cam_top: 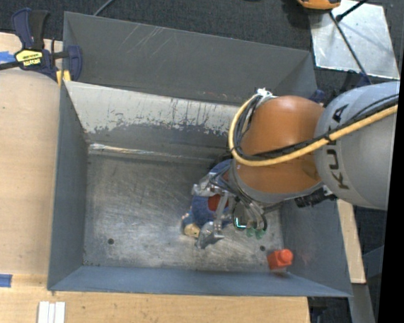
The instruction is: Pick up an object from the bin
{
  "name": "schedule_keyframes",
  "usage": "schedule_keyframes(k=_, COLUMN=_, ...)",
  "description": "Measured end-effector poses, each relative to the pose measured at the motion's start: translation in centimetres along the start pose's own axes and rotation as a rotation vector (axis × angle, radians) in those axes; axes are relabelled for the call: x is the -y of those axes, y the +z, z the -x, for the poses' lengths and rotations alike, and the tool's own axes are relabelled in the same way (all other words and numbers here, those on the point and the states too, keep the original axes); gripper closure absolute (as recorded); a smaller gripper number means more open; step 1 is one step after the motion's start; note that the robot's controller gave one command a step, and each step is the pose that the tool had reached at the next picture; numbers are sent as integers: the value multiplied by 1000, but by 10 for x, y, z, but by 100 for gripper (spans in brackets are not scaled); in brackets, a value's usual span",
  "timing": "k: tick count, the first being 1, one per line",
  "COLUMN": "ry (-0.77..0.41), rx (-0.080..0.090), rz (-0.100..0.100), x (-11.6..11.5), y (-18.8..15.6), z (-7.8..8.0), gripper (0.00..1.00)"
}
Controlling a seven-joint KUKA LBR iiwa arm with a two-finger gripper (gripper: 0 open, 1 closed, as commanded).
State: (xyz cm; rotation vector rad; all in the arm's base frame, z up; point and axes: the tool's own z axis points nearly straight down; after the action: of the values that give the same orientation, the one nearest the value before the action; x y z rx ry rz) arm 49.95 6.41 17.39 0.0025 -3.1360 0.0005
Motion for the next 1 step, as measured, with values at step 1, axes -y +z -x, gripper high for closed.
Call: schedule_keyframes(k=1, ry=-202, rx=6, rz=6, x=44, y=99, z=37, gripper=0)
